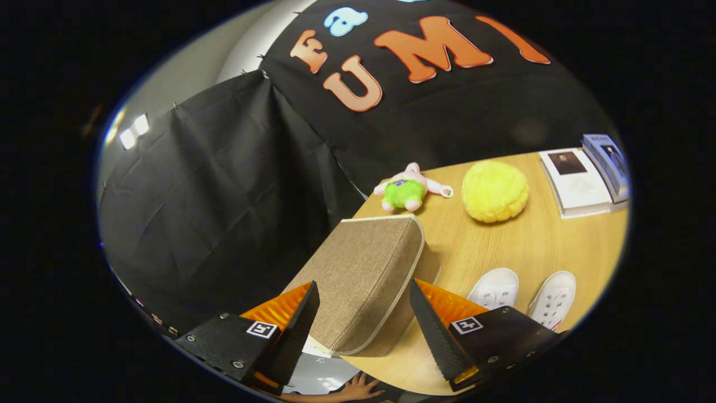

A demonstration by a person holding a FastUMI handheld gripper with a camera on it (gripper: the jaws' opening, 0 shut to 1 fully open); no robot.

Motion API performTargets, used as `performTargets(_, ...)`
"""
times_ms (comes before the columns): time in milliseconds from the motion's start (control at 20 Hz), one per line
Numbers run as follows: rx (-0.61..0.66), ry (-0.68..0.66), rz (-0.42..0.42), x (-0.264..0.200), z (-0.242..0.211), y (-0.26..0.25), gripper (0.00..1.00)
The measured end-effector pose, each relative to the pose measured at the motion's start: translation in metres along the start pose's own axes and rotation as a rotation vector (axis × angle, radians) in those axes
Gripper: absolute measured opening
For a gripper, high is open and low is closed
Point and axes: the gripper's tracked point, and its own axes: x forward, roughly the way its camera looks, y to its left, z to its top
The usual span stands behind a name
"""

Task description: Open the storage box then place both shoes into the box .Put the left shoe in first, then the right shoe, with the right side of both shoes facing outward in a uniform manner.

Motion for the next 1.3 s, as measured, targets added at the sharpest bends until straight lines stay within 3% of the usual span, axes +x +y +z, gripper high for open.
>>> performTargets(150,0.044,0.035,0.018,0.022,-0.011,-0.010,0.97)
performTargets(700,0.307,0.047,0.211,0.072,-0.032,-0.015,0.97)
performTargets(1050,0.438,-0.023,0.321,0.062,-0.012,-0.011,0.95)
performTargets(1300,0.503,-0.101,0.406,0.041,0.010,-0.009,0.75)
